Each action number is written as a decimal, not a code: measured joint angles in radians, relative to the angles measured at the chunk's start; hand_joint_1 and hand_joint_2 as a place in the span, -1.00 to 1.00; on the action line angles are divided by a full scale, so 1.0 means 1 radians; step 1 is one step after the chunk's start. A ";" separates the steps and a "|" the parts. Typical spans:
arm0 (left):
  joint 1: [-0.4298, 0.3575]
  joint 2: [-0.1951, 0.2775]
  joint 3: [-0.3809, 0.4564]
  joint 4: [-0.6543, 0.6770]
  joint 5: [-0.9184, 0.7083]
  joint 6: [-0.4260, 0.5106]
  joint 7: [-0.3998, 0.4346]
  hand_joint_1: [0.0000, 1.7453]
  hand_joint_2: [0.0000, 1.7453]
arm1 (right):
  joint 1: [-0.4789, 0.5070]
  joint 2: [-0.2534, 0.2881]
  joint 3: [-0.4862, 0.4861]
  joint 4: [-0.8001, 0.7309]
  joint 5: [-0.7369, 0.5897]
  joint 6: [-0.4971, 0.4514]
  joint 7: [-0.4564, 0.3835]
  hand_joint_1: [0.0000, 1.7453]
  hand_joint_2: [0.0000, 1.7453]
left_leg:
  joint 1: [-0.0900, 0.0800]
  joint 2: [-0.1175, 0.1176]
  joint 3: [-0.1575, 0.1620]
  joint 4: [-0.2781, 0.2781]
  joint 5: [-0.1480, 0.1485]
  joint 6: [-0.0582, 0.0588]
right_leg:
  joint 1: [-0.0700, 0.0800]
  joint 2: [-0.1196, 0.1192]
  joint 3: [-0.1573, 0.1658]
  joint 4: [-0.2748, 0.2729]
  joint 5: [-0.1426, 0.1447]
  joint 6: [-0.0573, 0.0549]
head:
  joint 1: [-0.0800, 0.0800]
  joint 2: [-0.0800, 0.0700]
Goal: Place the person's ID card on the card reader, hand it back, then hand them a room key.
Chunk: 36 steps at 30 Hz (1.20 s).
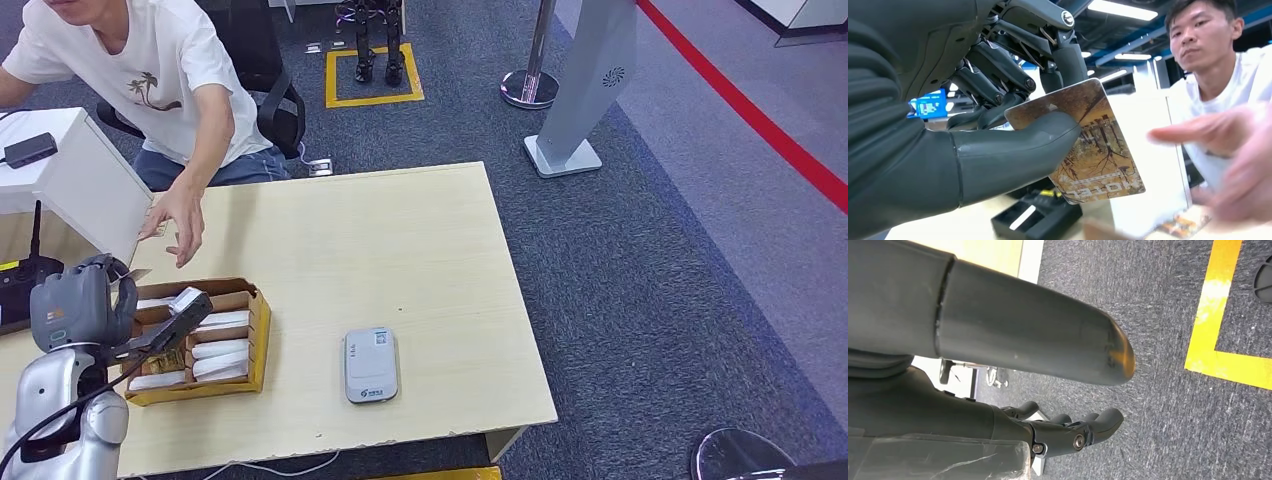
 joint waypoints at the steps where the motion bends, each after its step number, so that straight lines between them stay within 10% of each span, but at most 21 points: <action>1: -0.020 0.000 0.002 0.018 -0.012 0.001 0.002 1.00 1.00 | 0.000 0.000 0.000 0.000 0.004 0.001 0.000 -1.00 -1.00 | 0.000 0.000 0.000 0.000 0.000 0.000 | 0.000 0.000 0.000 0.000 0.000 0.000 | 0.000 0.000; 15: -0.261 -0.001 0.007 0.118 -0.085 -0.094 0.014 1.00 1.00 | -0.026 -0.002 0.000 -0.014 0.010 -0.038 -0.105 -1.00 -1.00 | 0.000 0.001 0.000 0.000 0.000 0.000 | 0.000 0.001 -0.001 0.000 0.001 0.000 | 0.000 0.000; 18: -0.271 -0.003 0.007 0.124 -0.082 -0.090 0.014 -0.29 1.00 | -0.027 -0.003 0.000 -0.015 0.008 -0.039 -0.106 -1.00 -1.00 | 0.000 0.001 -0.001 0.000 0.000 0.000 | 0.000 0.001 -0.001 0.000 0.001 0.000 | 0.000 0.000; 19: -0.274 -0.004 0.007 0.125 -0.080 -0.088 0.014 -0.79 0.50 | -0.027 -0.003 0.000 -0.015 0.008 -0.039 -0.106 -1.00 -1.00 | 0.000 0.001 -0.001 0.000 0.000 0.000 | 0.000 0.001 -0.001 0.000 0.001 0.000 | 0.000 0.000; 22: -0.277 -0.008 0.007 0.126 -0.076 -0.079 0.016 -1.00 -1.00 | -0.027 -0.003 0.000 -0.015 0.008 -0.038 -0.106 -1.00 -1.00 | 0.000 0.001 -0.001 0.000 0.000 0.000 | 0.000 0.001 -0.001 0.000 0.001 0.000 | 0.000 0.000; 36: -0.258 -0.056 0.007 0.072 0.011 -0.056 -0.005 -1.00 -1.00 | -0.026 -0.003 0.000 -0.016 -0.012 -0.029 -0.061 -1.00 -1.00 | 0.000 0.001 -0.001 0.000 0.000 0.000 | 0.000 0.001 -0.001 0.000 0.001 0.000 | 0.000 0.000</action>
